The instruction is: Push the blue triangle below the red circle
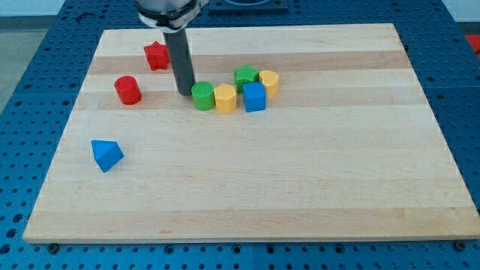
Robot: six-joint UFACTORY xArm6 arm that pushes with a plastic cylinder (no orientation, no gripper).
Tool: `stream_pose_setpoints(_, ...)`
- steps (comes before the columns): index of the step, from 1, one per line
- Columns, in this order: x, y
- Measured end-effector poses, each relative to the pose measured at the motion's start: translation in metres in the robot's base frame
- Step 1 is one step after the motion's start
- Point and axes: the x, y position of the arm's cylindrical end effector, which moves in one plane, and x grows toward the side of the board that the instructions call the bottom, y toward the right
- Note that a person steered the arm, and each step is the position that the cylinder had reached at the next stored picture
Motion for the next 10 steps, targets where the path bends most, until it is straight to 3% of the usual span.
stream_pose_setpoints(2,0.037,-0.045)
stream_pose_setpoints(5,0.144,-0.001)
stream_pose_setpoints(6,0.199,-0.025)
stream_pose_setpoints(7,0.213,-0.069)
stream_pose_setpoints(10,0.12,-0.122)
